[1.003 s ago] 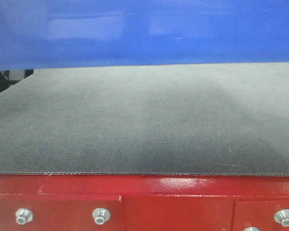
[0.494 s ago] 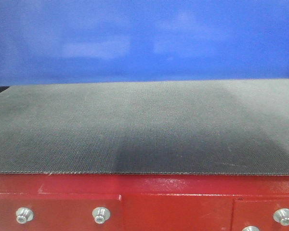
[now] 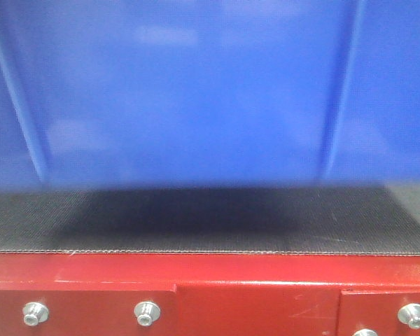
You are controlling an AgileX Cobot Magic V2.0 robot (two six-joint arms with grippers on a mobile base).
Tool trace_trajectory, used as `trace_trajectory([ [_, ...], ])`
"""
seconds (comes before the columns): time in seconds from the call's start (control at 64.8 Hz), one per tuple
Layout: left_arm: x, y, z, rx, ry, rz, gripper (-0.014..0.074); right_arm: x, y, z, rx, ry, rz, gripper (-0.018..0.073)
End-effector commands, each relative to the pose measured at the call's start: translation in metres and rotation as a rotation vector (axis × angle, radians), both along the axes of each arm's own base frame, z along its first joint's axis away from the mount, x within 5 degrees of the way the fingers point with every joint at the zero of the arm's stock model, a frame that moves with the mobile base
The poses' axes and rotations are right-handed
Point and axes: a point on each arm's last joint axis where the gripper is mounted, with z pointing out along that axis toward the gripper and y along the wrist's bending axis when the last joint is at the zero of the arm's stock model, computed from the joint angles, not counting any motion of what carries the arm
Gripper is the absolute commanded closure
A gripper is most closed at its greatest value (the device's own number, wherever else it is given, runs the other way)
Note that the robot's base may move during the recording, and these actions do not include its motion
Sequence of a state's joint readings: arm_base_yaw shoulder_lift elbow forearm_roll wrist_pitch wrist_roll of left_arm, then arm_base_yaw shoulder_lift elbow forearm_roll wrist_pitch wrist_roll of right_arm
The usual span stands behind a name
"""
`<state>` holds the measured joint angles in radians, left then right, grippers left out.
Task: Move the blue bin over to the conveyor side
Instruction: 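Lower the held blue bin onto the dark conveyor belt with both grippers, then open both grippers and raise them off the bin rim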
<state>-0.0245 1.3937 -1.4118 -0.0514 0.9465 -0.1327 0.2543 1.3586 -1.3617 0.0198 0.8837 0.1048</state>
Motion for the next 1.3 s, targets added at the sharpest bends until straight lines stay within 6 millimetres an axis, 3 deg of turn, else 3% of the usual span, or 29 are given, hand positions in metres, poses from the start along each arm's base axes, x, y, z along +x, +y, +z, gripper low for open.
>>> trace_trajectory([
  [0.0,0.005,0.000,-0.001,-0.025,-0.122,0.011,0.0615,0.006,0.000,0.006,0.023,-0.164,0.006,0.0648],
  [0.262,0.011,0.000,-0.041,-0.045,-0.159,0.029,0.0615,0.023,0.005,-0.027,0.004,-0.092,0.006,0.0648],
  [0.479,0.018,0.000,-0.042,-0.038,-0.233,0.034,0.0615,0.033,0.008,-0.041,-0.005,-0.051,0.006,0.0648],
  [0.787,0.037,0.000,-0.067,-0.035,-0.172,0.037,0.0615,0.044,0.010,-0.051,-0.005,-0.049,0.005,0.0648],
  [1.158,0.041,0.000,-0.065,-0.035,-0.220,0.041,0.0615,0.050,0.012,-0.057,-0.004,-0.053,0.005,0.0648],
  [1.22,0.041,0.000,-0.065,-0.035,-0.220,0.041,0.0591,0.050,0.012,-0.057,-0.003,-0.058,0.005,0.0639],
  [1.281,0.041,0.000,-0.066,-0.035,-0.218,0.040,0.0511,0.050,0.012,-0.057,-0.003,-0.058,0.005,0.0599],
])
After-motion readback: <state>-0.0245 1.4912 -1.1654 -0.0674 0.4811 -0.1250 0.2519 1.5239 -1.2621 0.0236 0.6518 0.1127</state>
